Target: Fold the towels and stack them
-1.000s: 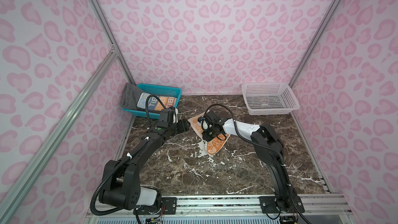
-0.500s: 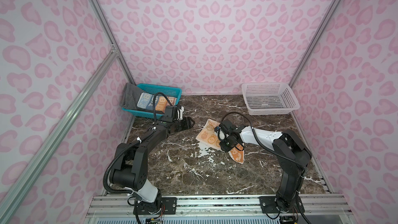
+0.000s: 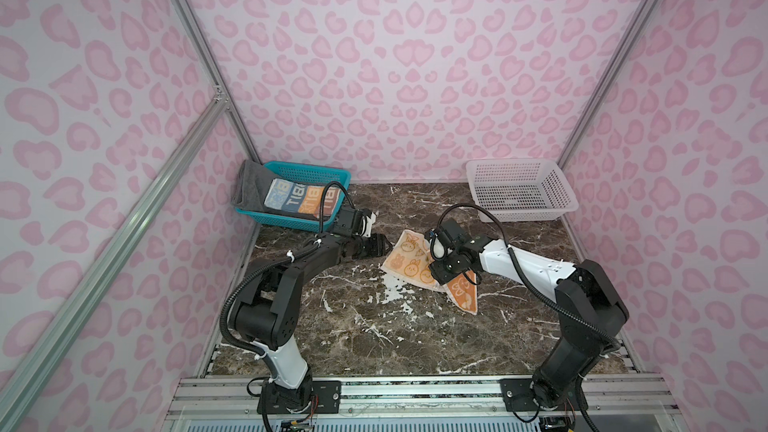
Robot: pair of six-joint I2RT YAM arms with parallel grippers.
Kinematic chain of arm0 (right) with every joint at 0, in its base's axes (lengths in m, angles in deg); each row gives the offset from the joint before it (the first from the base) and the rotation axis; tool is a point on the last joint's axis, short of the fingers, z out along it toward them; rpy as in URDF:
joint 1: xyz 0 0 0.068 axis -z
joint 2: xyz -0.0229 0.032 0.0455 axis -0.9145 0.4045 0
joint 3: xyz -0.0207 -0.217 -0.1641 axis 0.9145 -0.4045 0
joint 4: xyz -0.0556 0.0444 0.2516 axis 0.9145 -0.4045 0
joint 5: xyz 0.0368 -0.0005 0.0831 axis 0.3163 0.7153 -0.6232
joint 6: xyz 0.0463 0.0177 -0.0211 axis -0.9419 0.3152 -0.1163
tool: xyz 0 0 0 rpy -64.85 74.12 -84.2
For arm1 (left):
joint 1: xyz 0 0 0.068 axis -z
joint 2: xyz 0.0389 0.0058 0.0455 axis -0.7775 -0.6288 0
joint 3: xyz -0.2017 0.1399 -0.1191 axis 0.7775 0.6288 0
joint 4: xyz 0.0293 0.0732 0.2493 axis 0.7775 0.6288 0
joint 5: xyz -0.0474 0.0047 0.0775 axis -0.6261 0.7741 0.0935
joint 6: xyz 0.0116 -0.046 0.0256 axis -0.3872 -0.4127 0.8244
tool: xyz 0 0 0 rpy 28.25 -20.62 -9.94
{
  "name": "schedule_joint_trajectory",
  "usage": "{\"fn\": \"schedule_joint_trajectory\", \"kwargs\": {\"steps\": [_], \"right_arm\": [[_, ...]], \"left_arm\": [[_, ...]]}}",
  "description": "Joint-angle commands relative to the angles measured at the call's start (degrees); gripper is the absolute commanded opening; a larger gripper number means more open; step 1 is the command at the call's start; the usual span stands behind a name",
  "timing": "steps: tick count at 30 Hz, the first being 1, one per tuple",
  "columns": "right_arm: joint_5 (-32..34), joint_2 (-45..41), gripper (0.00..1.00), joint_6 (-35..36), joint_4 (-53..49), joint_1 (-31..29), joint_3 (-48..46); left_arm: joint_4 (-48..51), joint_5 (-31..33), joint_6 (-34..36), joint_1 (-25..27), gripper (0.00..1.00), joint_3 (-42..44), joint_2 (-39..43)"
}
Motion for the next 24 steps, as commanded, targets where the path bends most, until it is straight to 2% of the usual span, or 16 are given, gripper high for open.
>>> {"fn": "schedule_joint_trajectory", "kwargs": {"steps": [1,8,14,18,24], "right_arm": [[2.2,-2.3,0.72,-3.1,-0.3,1.1,-2.6],[-0.1,-8.2,0.78,-9.2,-0.7,6.5,-10.1],[-7.4,-15.1,0.85,-17.1,3.1,12.7,-19.4],[-11.0,-18.0,0.83,-20.2,3.5,14.7,-23.6],[-15.8,-20.1,0.74,-27.1,3.1,15.0,-28.9]], "left_arm": [[0.9,-0.2,0.5,0.2,0.63,-1.2,-0.5],[2.0,-3.9,-2.2,1.6,0.65,-4.8,-1.1],[2.5,-4.2,-4.3,5.7,0.69,-7.8,-2.9],[2.8,-4.4,-5.2,8.4,0.71,-10.4,-5.1],[2.8,-4.3,-6.3,10.4,0.71,-12.4,-7.8]]}}
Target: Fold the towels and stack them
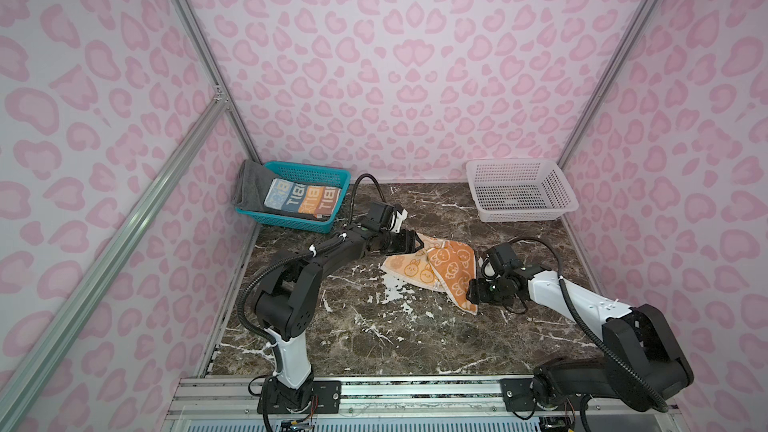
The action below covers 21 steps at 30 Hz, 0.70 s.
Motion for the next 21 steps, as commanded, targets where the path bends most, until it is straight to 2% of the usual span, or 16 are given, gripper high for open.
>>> {"fn": "schedule_joint_trajectory", "kwargs": {"steps": [1,4,10,16,20,21], "right_arm": [[-3.9,-1.3,0.74,-6.6,0.5,0.0,-2.9],[-6.0,-2.9,0.73,-11.0,3.8,0.0,-6.3],[-10.5,-1.0,0.63,-19.1,12.1,-0.5,-9.4],[-10.0,-1.1,0.55,-22.2,9.1,-1.8,-8.9],[-9.4,-3.7,0.55,-23.0,5.5,-2.6,-8.7],[-9.1,-4.4,0.58,-23.1,4.3,-2.5,-8.7]], "left_arm": [[0.5,-0.5,-1.2,0.4,0.71,-1.1,-1.3],[0.5,-0.2,-1.5,0.4,0.71,-1.4,-1.9],[0.9,-0.1,-1.5,0.4,0.70,-1.7,-2.2],[1.1,0.7,-1.2,0.4,0.70,-1.4,-1.8],[0.9,0.8,-1.2,0.4,0.70,-0.9,-1.9],[0.7,0.8,-1.3,0.4,0.70,-0.9,-2.0]]}}
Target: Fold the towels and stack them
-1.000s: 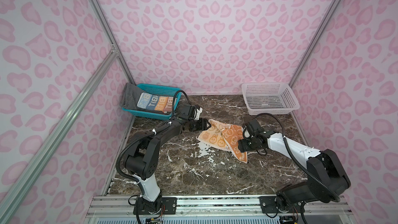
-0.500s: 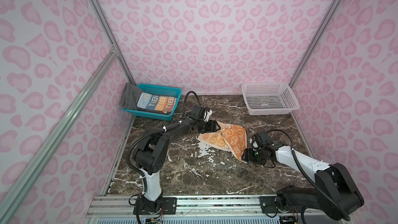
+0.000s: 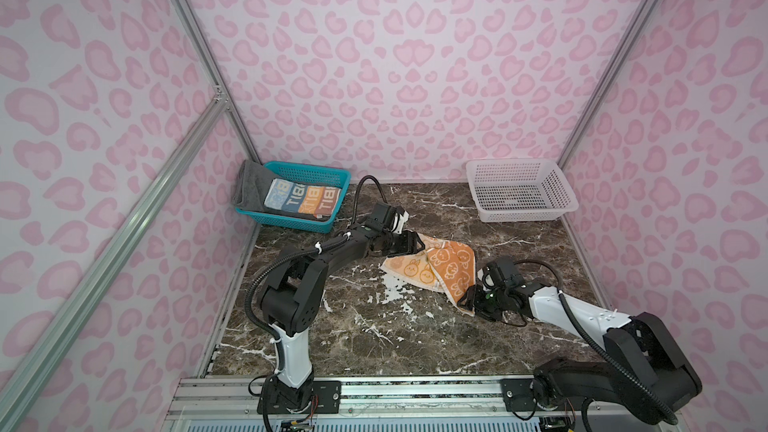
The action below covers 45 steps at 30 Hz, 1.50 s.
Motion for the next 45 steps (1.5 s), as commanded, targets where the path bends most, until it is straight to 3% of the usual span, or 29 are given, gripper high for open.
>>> {"fn": "schedule_joint_trajectory", "kwargs": {"steps": [1,3,7,13,19,22,26,38,45], "right_arm": [[1.8,-1.4,0.60,-1.7,-7.4,-0.1,-0.5],[2.3,-2.2,0.61,-2.3,-7.6,-0.1,-0.9],[1.7,-0.3,0.52,-4.0,-3.4,-0.1,-1.5],[3.1,1.3,0.24,-3.1,-0.2,0.1,1.7],[4.9,0.7,0.00,6.5,-2.9,1.0,12.8],[6.7,3.2,0.00,11.7,-7.0,1.1,20.6],[6.6,6.0,0.00,13.1,-6.2,1.1,26.5],[6.9,9.3,0.00,12.6,1.7,1.2,33.8],[8.0,8.0,0.00,10.1,7.2,1.8,33.3]], "left_arm": [[0.4,0.2,-0.1,0.0,0.70,0.2,-0.2],[0.2,0.2,-0.2,0.0,0.69,0.2,-0.2],[0.2,0.2,0.1,0.0,0.69,0.2,-0.2],[0.5,0.3,0.7,-0.1,0.69,0.7,0.8],[-0.1,-1.2,0.8,-1.1,0.69,1.3,2.7],[-1.0,-3.7,-0.7,-2.3,0.70,1.4,3.8],[-1.7,-5.7,-3.0,-2.8,0.72,1.4,5.8],[-17.8,-12.0,-22.5,-2.2,0.78,6.6,6.2],[-23.6,-11.9,-27.6,-0.5,0.77,6.3,3.0]]}}
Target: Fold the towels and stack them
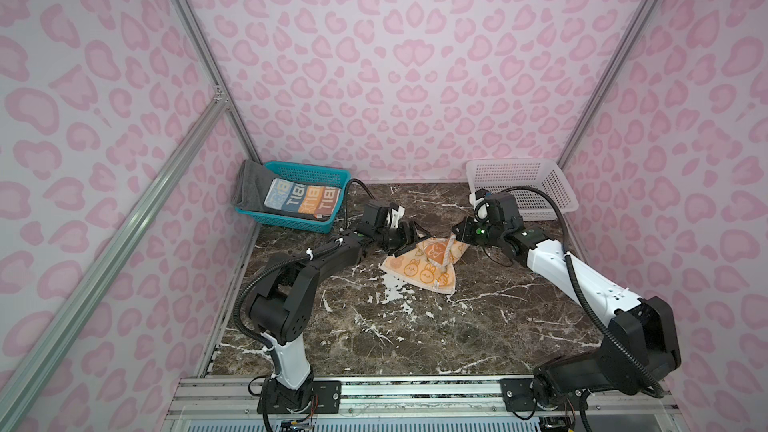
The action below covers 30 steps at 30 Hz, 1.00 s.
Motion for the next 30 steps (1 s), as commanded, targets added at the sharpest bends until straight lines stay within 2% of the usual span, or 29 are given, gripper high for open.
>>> {"fn": "schedule_joint_trajectory", "kwargs": {"steps": [1,4,18,21,24,30], "right_arm": [[1.3,-0.8,0.00,-2.6,6.6,0.5,-0.9],[1.7,-1.1,0.00,-4.3,11.4,0.9,-1.0],[3.1,-1.1,0.00,-8.6,19.6,1.0,-2.1],[3.4,-1.2,0.00,-8.5,20.0,0.9,-2.5],[3.7,-1.2,0.00,-7.9,19.1,1.0,-2.5],[2.8,-0.7,0.00,-7.1,18.2,1.5,-2.0]], "left_arm": [[-6.9,-0.8,-4.6,0.5,0.76,-0.2,-1.5],[-7.9,-0.5,-6.0,0.9,0.76,-0.6,-2.8],[-11.6,2.5,-13.4,1.7,0.74,0.8,-4.7],[-12.6,3.2,-14.7,2.0,0.70,0.9,-5.3],[-7.0,5.5,-8.8,2.1,0.64,-0.3,-4.7],[0.0,13.1,9.0,2.2,0.63,2.8,0.4]]}}
